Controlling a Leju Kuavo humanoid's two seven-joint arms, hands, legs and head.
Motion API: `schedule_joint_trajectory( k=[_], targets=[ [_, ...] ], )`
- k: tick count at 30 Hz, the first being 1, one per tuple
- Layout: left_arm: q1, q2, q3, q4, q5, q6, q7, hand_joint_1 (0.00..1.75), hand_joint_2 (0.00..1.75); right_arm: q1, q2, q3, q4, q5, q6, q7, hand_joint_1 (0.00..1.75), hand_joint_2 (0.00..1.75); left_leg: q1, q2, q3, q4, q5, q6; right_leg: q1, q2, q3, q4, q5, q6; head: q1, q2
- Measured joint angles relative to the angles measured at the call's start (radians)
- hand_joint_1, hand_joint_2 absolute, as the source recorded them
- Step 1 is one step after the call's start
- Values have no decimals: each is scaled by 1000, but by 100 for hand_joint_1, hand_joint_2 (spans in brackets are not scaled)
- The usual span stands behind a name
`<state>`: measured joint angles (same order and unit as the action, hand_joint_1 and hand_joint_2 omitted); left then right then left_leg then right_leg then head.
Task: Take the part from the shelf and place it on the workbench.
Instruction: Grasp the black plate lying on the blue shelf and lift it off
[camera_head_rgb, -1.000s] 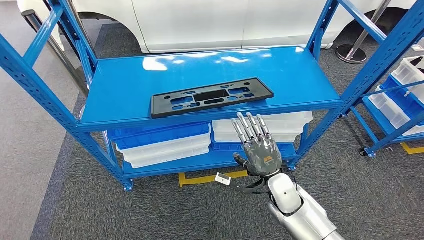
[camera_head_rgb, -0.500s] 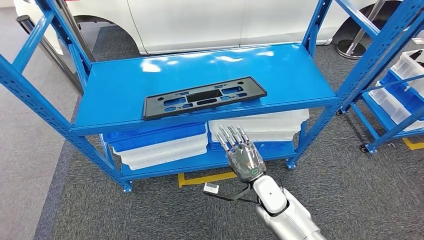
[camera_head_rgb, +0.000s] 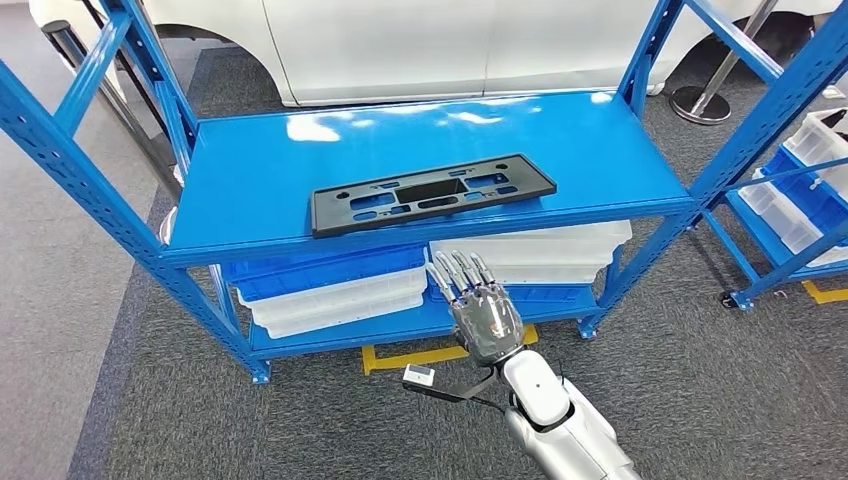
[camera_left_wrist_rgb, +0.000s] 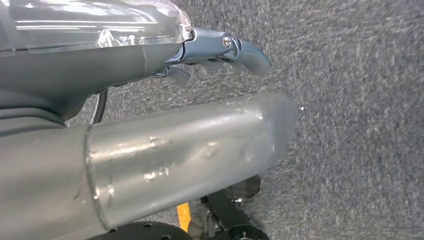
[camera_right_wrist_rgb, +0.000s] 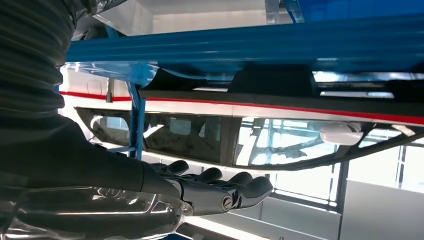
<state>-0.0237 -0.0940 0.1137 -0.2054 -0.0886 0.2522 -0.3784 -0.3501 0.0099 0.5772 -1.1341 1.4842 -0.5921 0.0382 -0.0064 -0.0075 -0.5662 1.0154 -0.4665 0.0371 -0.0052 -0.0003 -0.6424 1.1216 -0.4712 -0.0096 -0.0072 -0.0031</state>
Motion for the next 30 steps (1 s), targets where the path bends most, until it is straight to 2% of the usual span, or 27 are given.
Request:
schedule_joint_trajectory(
  k=[1, 2, 3, 5, 6, 8, 10, 11, 12, 14, 15, 16, 17, 19, 21, 22, 24, 25, 26, 27, 29, 30],
  targets=[
    [0, 0, 0, 0, -1, 0, 0, 0, 0, -1, 2, -2, -3, -1, 0, -1, 0, 175, -1, 0, 0, 0, -2, -2, 5, -2, 23, -49, 14, -9, 0, 0],
    [-1, 1, 0, 0, -1, -1, 0, 0, 0, -1, 4, -4, -5, -2, 0, -3, 0, 175, -1, 1, 0, 0, -3, -6, 10, -3, 35, -76, 17, -15, 0, 0],
    [-1, 1, 1, 1, -2, -1, 1, 0, 0, -1, 6, -5, -7, -3, 0, -5, 0, 175, -1, 2, -1, 0, -4, -12, 12, -4, 38, -84, 14, -16, 0, 0],
    [-2, 4, 1, 1, -5, -1, 2, 0, 0, 0, 10, -7, -13, -6, 2, -8, 0, 175, 0, 4, 1, 2, -9, -22, 7, -2, 45, -97, 19, -17, 0, 0],
    [-2, 6, 2, 1, -6, -1, 3, 0, 0, 0, 12, -7, -16, -6, 3, -10, 0, 175, 0, 5, -5, 20, -21, -28, 3, -2, 52, -106, 21, -19, 0, 0],
    [-2, 7, 3, 1, -9, -1, 4, 0, 0, 0, 19, -8, -19, -9, 6, -14, 0, 175, 6, 4, -48, 111, -67, -41, -2, -4, 64, -117, 22, -23, -1, 0],
    [-1, 9, 5, 1, -12, -1, 6, 0, 0, 2, 24, -8, -19, -15, 6, -18, 0, 175, 15, 4, -115, 230, -109, -53, -4, -4, 68, -118, 18, -24, -2, 0],
    [0, 10, 6, 1, -14, -1, 7, 0, 0, 4, 25, -9, -19, -20, 6, -20, 0, 175, 19, 5, -134, 256, -107, -59, -5, -4, 71, -117, 14, -22, -2, 0],
    [1, 11, 7, 1, -16, -1, 8, 0, 0, 6, 26, -10, -19, -26, 6, -21, 0, 175, 24, 5, -136, 247, -85, -64, -7, -3, 74, -115, 10, -19, -2, 0],
    [2, 14, 8, 1, -17, -1, 8, 0, 0, 7, 31, -12, -19, -34, 5, -23, 0, 175, 32, 6, -90, 130, -9, -71, -13, 0, 83, -108, -1, -8, -2, 0],
    [1, 14, 8, 2, -17, -1, 8, 0, 0, 6, 33, -14, -20, -39, 6, -24, 0, 175, 33, 5, -62, 69, 16, -71, -13, 1, 84, -102, -8, -1, -2, 0],
    [0, 14, 9, 3, -18, -1, 8, 0, 0, 7, 35, -15, -20, -48, 8, -28, 0, 131, 32, 5, -44, 27, 28, -67, -12, 2, 84, -98, -13, 6, -3, 0],
    [-1, 14, 11, 4, -18, -1, 8, 0, 0, 7, 37, -17, -20, -72, 19, -38, 0, 87, 30, 3, -37, 11, 26, -60, -10, 2, 82, -96, -17, 12, -3, 0],
    [-1, 15, 15, 4, -19, -3, 7, 0, 0, 9, 43, -23, -24, -199, 91, -88, 0, 0, 28, 2, -35, 8, 21, -42, -10, 3, 83, -98, -19, 22, -3, 0],
    [0, 15, 20, 4, -19, -7, 4, 0, 0, 13, 50, -30, -37, -388, 200, -155, 0, 0, 29, 3, -28, 1, 21, -26, -13, 2, 75, -72, -38, 31, -2, 0],
    [1, 15, 22, 4, -19, -9, 3, 0, 0, 15, 52, -33, -46, -459, 240, -178, 0, 0, 30, 3, -25, -2, 20, -19, -14, 2, 54, -29, -60, 34, -2, 0],
    [0, 16, 24, 4, -19, -12, 2, 0, 0, 20, 53, -35, -56, -522, 276, -200, 0, 0, 27, 4, -21, -2, 15, -9, -15, 1, -19, 104, -115, 37, -2, 0],
    [0, 16, 24, 4, -19, -13, 1, 0, 0, 23, 53, -36, -58, -528, 282, -203, 0, 0, 25, 3, -18, -2, 12, -6, -15, 1, -55, 162, -129, 37, -2, 0],
    [0, 17, 24, 4, -19, -14, 1, 0, 0, 27, 53, -38, -58, -531, 286, -205, 0, 0, 23, 2, -14, -2, 9, -5, -15, 1, -78, 189, -123, 35, -2, 0],
    [1, 17, 24, 4, -19, -14, 1, 0, 0, 30, 53, -39, -59, -540, 294, -208, 0, 0, 21, 2, -8, -1, 5, -5, -14, 1, -80, 176, -97, 32, -2, 0],
    [3, 17, 24, 4, -23, -13, 1, 0, 0, 32, 53, -42, -67, -597, 336, -222, 0, 0, 19, -1, 7, -1, -4, -8, -9, 6, -35, 53, -11, 18, -2, 0],
    [2, 17, 24, 4, -26, -12, 0, 0, 0, 32, 53, -43, -72, -636, 361, -228, 0, 0, 17, -3, 11, 0, -9, -12, -6, 12, -8, -12, 19, 10, -3, 0]
  ],
)
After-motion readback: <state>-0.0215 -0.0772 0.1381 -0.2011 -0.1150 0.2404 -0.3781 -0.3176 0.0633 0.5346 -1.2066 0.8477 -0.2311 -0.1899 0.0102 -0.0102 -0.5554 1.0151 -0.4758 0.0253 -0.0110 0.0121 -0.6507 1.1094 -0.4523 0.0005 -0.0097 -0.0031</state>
